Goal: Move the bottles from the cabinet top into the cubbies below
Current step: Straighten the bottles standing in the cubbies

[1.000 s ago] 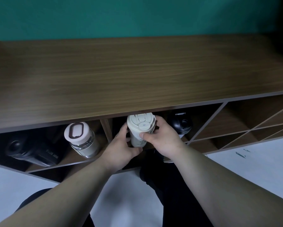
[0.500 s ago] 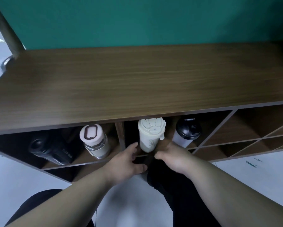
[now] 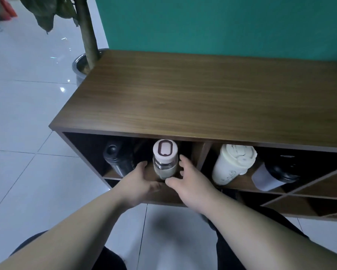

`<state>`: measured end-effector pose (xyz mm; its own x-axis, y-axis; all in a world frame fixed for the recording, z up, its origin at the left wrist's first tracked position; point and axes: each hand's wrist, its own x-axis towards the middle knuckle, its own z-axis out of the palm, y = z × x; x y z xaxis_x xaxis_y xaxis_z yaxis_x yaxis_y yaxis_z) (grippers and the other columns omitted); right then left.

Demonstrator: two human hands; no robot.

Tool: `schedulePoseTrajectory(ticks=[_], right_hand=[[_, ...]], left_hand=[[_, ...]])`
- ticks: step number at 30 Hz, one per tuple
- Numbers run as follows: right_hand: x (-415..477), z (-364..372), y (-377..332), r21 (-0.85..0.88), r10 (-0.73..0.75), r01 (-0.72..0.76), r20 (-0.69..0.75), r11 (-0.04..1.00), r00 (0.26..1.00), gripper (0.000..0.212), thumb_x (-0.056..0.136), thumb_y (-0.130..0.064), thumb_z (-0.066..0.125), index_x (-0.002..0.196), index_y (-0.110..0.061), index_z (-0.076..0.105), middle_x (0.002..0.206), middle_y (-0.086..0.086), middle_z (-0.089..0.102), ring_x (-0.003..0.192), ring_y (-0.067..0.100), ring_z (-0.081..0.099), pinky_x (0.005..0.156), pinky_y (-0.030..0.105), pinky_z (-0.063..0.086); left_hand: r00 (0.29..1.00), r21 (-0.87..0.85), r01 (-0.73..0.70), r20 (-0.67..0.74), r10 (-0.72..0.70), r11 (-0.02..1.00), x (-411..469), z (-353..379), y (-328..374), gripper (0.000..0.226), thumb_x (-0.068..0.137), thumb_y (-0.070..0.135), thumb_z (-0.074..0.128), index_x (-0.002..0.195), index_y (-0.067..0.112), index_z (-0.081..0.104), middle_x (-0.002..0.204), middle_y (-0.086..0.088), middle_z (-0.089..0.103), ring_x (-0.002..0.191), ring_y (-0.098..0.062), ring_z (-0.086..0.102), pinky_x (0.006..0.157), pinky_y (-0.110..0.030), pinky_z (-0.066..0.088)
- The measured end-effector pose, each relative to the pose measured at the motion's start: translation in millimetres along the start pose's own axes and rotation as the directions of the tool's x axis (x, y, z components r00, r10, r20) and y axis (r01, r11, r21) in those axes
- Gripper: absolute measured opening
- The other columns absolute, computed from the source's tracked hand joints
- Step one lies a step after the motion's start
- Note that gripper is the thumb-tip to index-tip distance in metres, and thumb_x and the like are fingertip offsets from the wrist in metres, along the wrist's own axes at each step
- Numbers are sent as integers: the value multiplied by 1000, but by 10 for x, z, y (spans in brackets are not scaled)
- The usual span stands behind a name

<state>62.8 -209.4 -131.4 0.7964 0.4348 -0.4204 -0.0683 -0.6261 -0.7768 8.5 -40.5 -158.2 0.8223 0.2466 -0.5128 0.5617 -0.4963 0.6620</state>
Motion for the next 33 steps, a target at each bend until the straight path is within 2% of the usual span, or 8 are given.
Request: schedulePoseTrajectory(ticks=[2,4,10,18,24,28,31,33], right_hand=[[133,49,-80,26,-13,15,-81,1000,997,83,86,-32,65,156,-29,20,156,-6,40,139,16,43,100,25,32],[263,72,-123,45,-9,17,-166,999,986,81,85,-31,67,155,-27,25,154,-3,42,138,17,43,95,24,30],[446,118,-124,53,18,-5,-243,999,970,67,79,-29,70,139,-33,41,134,-9,58,123,18,56,90,28,40],[477,146,-100,36,-25,32,-187,999,982,60,82,-27,68,137,-39,47,130,-15,63,120,11,57,99,29,44],[459,174,-85,33,-9,15,-176,999,984,60,84,-28,67,139,-38,45,133,-11,63,122,14,57,103,33,45],[449,161,-70,42,-2,9,-159,999,987,60,86,-26,66,140,-39,44,132,-12,63,121,13,58,100,28,43],[434,152,-70,37,6,-1,-144,999,990,61,87,-29,67,142,-38,43,135,-12,61,124,13,56,101,28,42],[419,133,-79,33,12,-8,-141,999,990,64,86,-30,67,143,-38,40,134,-15,59,126,14,55,97,26,41]], left_hand=[[998,-43,31,-57,-34,999,62,-65,3,97,88,31,79,165,21,21,152,-5,55,127,-20,58,92,-26,49],[997,-73,25,-70,-30,997,123,-98,4,103,87,31,81,166,23,15,162,-9,45,139,-25,53,106,-31,47],[999,-89,-30,-16,29,996,228,-81,37,101,83,26,82,164,25,21,135,5,53,120,-16,57,98,-27,48],[996,-63,-87,-30,86,994,305,-4,-4,91,77,22,84,154,28,35,131,4,68,117,-19,66,102,-38,53],[991,-58,-131,-25,130,990,309,62,-13,84,81,19,83,149,35,37,132,10,66,115,-13,67,90,-23,48],[989,-33,-144,-42,143,989,321,80,-10,87,77,24,84,145,42,34,127,11,68,114,-14,68,96,-31,54],[987,-49,-152,-55,149,987,377,104,-76,78,70,28,85,114,68,34,124,11,71,114,-15,70,102,-45,56],[992,-41,-116,-46,115,992,355,97,-56,77,71,27,85,117,63,35,125,7,72,114,-17,70,102,-46,56]])
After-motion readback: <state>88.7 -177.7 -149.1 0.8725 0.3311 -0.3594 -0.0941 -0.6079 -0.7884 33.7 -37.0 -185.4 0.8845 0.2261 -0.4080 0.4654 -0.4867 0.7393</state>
